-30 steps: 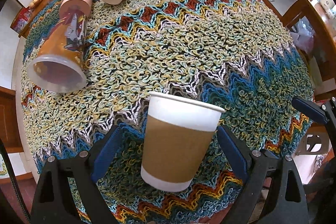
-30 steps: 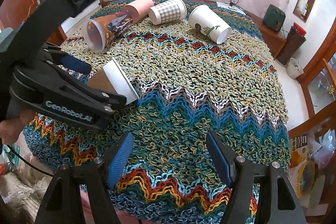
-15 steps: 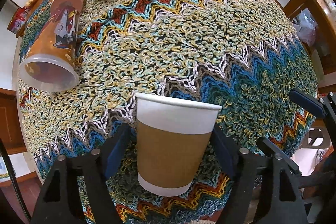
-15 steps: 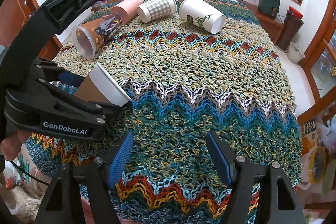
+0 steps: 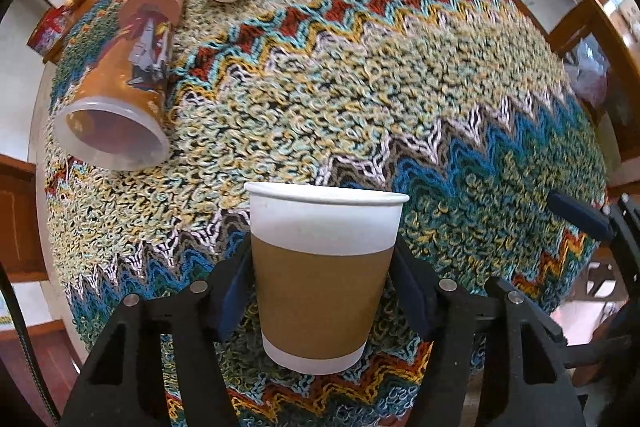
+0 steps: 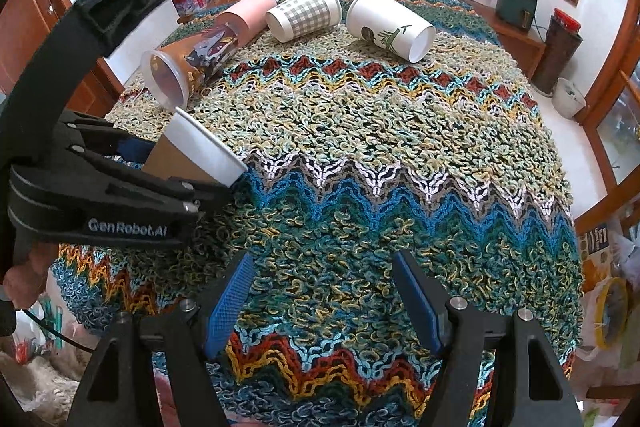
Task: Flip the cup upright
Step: 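Rotate the held kraft cup with the left tool until its rim faces up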
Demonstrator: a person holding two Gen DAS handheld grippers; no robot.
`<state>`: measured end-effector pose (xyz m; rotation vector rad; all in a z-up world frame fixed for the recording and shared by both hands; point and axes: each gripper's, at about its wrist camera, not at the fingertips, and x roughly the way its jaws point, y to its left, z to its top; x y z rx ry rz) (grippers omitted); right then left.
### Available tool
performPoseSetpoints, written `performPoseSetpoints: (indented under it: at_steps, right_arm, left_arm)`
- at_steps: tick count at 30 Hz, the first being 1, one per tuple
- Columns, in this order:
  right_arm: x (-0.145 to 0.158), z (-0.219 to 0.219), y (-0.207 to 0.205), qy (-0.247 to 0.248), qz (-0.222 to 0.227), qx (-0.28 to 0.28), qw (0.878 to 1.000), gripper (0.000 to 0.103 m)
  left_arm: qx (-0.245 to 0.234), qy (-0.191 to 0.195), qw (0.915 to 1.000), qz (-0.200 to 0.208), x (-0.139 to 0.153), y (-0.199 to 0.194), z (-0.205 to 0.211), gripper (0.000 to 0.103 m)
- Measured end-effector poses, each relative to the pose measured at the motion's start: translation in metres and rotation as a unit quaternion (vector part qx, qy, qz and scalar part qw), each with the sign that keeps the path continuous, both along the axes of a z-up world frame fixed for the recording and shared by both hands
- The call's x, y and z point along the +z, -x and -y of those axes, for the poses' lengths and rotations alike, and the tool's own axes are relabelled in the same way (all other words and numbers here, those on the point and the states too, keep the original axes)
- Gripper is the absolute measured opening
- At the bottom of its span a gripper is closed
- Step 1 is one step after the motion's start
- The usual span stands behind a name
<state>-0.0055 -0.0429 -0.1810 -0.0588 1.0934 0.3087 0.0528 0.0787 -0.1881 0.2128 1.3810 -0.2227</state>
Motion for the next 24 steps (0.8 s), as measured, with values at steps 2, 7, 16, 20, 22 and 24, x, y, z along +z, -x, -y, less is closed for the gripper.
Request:
performPoseSetpoints:
  at_steps: [2, 7, 16, 20, 22, 24]
  right_arm:
    - [0.001, 0.0, 0.0, 0.0, 0.0, -0.001, 1.0, 0.073]
    - [0.004, 0.001, 0.003, -0.003, 0.004, -0.005, 1.0, 0.073]
    - [0.009, 0.006, 0.002, -0.01, 0.012, -0.018, 1.0, 0.073]
    - [0.011, 0.009, 0.002, -0.009, 0.019, -0.026, 0.999, 0.073]
    - [0.011, 0.01, 0.002, -0.008, 0.02, -0.028, 0.999, 0.073]
    - [0.01, 0.011, 0.003, -0.01, 0.021, -0.031, 0.999, 0.073]
  left_arm:
    - [0.012, 0.009, 0.9999, 0.007, 0.005, 0.001, -0.006, 0.067]
    - [0.03, 0.027, 0.999, 0.021, 0.014, 0.0, -0.016, 0.067]
    - [0.087, 0.098, 0.9866, 0.097, 0.024, -0.005, -0.035, 0.067]
    - [0.1, 0.116, 0.9749, 0.162, 0.018, 0.0, -0.036, 0.066]
    - [0.101, 0.123, 0.9655, 0.206, 0.02, 0.006, -0.033, 0.066]
    - [0.096, 0.117, 0.9611, 0.231, 0.019, 0.011, -0.03, 0.066]
